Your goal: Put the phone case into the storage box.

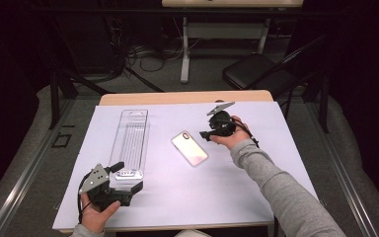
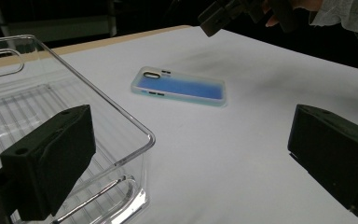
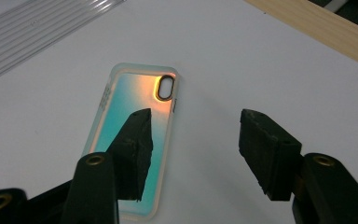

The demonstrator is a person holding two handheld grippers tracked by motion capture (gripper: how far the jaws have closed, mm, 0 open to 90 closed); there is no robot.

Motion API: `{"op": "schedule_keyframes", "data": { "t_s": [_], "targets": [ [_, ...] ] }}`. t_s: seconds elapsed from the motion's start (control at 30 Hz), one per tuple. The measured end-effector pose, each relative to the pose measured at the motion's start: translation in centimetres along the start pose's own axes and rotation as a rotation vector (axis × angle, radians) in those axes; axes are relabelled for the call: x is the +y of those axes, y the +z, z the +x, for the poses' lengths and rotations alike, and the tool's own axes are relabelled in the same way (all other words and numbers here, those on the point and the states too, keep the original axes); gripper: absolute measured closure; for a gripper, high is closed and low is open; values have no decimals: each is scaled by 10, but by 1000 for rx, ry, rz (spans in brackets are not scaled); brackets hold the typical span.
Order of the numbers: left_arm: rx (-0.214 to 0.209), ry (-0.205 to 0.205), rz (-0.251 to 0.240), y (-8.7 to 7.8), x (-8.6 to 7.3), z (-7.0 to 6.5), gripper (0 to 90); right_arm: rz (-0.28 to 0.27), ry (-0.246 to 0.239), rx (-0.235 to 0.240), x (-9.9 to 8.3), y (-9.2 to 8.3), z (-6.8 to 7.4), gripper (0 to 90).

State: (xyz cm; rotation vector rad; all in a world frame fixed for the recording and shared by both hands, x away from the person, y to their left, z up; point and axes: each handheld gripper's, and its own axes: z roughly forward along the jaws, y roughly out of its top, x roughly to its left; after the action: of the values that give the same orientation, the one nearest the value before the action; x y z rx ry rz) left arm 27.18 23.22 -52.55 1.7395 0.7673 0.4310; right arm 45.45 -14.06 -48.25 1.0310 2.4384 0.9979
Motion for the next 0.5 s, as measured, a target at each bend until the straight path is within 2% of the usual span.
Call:
{"op": "schedule_keyframes", "data": {
  "t_s": [0.13,0.23,0.33,0.5],
  "targets": [
    [-3,-2,0,0,0,0,6,4,-35,-15,-1,4,2,444],
    [-5,-1,2,1,0,0,6,49,-14,-18,-3,7,4,440],
    [-5,-1,3,1,0,0,6,70,-4,-37,-4,9,5,436],
    [-6,-1,6,1,0,0,7,88,8,-24,-8,16,5,435]
  ]
}}
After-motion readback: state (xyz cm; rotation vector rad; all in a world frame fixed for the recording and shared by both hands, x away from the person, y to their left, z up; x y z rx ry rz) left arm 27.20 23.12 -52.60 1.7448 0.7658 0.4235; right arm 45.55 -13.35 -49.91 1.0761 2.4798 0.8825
